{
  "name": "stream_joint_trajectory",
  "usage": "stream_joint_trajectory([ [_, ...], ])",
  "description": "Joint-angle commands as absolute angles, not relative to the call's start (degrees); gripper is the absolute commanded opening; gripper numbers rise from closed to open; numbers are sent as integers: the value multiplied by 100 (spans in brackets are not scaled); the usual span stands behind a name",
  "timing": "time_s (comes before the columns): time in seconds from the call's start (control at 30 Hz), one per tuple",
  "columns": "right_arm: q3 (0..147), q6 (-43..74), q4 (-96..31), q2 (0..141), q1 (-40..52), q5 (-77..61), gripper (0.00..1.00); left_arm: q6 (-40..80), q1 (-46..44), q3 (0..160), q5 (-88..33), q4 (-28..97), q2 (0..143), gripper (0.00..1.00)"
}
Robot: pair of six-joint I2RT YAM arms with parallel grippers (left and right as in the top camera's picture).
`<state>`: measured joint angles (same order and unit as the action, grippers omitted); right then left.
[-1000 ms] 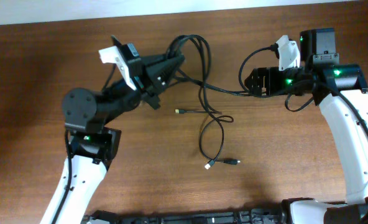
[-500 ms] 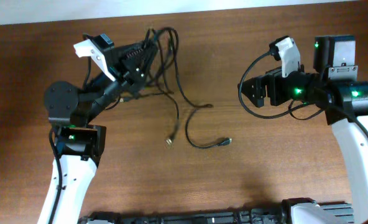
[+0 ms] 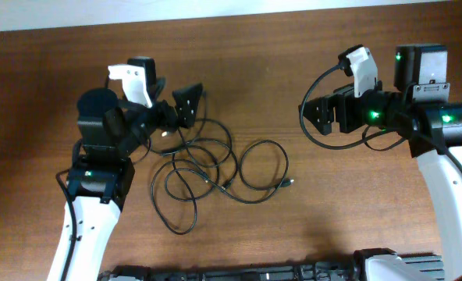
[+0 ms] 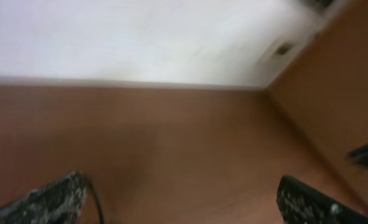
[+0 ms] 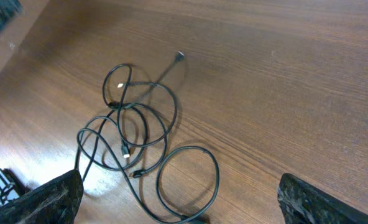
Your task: Untangle cables
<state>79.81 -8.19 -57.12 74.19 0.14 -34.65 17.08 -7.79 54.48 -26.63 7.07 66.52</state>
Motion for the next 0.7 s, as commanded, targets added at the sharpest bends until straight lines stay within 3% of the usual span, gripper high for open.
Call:
stream_joint_trajectory([
  [0.0, 8009, -897, -5745, 7509, -1, -3559, 99, 1542, -744, 5459, -1903, 1437, 6587, 99],
  [0.13, 8005, -856, -5944, 7767, 3, -3597, 99, 709, -744, 5459, -1870, 1785, 6584, 99],
  [0.3, 8005, -1245, -6114, 8099, 172, -3868, 99, 561, -744, 5459, -209, 3059, 6464, 99],
  [0.43, 8005, -1485, -6027, 8475, 1107, -4025, 99, 548, -720, 5459, 652, 3721, 6202, 99],
  [0.67, 8005, -1695, -5916, 9631, 2545, -3551, 99, 548, 145, 5459, 674, 4438, 6062, 99],
])
